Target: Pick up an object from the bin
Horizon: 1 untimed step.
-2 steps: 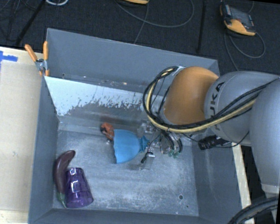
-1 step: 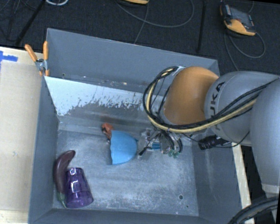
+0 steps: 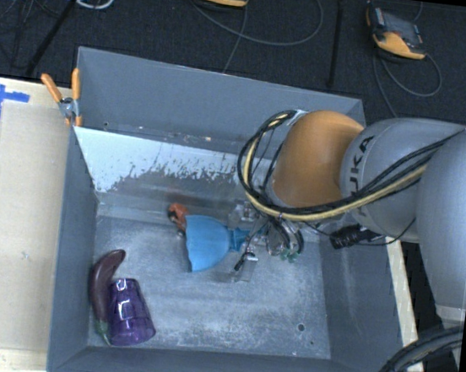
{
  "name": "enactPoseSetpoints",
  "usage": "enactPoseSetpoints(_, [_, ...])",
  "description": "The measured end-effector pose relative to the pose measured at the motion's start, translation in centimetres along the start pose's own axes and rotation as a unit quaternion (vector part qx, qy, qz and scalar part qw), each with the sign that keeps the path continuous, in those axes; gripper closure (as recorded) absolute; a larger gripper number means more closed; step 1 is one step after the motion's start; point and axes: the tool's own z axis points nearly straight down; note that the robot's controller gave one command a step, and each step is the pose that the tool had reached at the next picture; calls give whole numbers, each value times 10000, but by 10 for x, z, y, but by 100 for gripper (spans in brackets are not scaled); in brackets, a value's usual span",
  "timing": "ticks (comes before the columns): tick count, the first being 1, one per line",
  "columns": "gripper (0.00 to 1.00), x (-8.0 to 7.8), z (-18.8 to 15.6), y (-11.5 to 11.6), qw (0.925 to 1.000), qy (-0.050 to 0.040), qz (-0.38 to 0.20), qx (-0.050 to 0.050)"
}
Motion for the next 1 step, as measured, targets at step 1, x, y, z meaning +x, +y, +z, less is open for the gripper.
enactPoseSetpoints(1, [100, 0, 0, 0, 10000, -1, -5, 1])
